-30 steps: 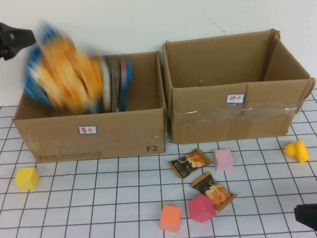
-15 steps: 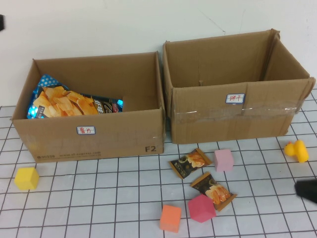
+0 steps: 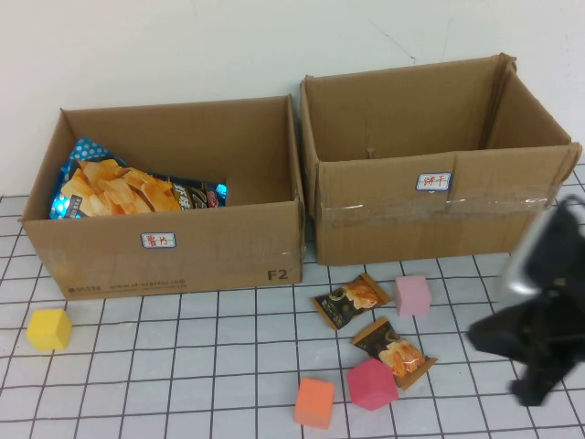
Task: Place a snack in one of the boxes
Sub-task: Pick up the biscuit
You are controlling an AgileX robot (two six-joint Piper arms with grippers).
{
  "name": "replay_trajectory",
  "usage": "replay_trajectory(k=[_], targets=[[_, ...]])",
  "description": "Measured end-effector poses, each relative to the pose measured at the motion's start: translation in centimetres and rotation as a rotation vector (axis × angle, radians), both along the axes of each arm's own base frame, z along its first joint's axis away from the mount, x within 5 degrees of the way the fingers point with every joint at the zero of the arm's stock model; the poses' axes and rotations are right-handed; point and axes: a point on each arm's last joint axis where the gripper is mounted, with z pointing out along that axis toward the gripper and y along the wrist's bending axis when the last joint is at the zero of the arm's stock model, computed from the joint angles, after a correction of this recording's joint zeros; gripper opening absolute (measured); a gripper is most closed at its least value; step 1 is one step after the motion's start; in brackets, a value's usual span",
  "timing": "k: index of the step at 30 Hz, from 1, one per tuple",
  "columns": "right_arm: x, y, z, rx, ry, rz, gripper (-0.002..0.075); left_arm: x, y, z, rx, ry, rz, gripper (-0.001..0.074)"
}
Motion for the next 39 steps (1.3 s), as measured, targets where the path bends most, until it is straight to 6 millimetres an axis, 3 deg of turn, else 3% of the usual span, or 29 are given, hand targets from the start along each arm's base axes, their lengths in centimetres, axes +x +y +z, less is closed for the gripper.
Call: replay_trajectory(k=[4, 7, 8, 13, 17, 20, 26, 30, 39], targets=[[1.8, 2.8, -1.3, -0.042, -0.01, 0.056, -0.0001, -3.6, -1.0, -2.7, -0.02, 0.002, 0.018, 0.0], [3.2, 4.5, -2.3, -0.084, -0.018, 0.125, 0.0031, -6.0, -1.9, -6.4, -0.071, 0.042, 0.008, 0.0], [4.0, 5.3, -3.4, -0.114, -0.006, 0.161, 0.0113, -7.5, -2.5, -9.1, -0.091, 0.065, -0.005, 0.0], [5.8, 5.7, -5.8, -0.17, 0.001, 0.135, 0.0371, -10.0, -3.2, -14.4, -0.104, 0.086, 0.004, 0.0], [6.4, 5.8, -7.6, -0.18, 0.033, 0.096, 0.0454, -10.8, -3.5, -17.4, -0.157, 0.091, 0.019, -0.0001], [6.7, 6.2, -8.3, -0.145, 0.083, 0.076, 0.047, -10.9, -3.5, -18.4, -0.173, 0.079, 0.037, -0.0001], [6.9, 7.3, -8.0, -0.043, 0.147, 0.054, 0.0477, -10.8, -3.3, -18.3, -0.178, 0.04, 0.059, -0.0001], [7.2, 7.8, -8.0, -0.051, 0.126, 0.061, 0.0479, -10.8, -3.3, -18.3, -0.175, 0.035, 0.061, -0.0001], [7.8, 7.8, -10.2, -0.103, 0.135, 0.077, 0.0482, -10.8, -3.3, -18.3, -0.173, 0.034, 0.059, -0.0001]])
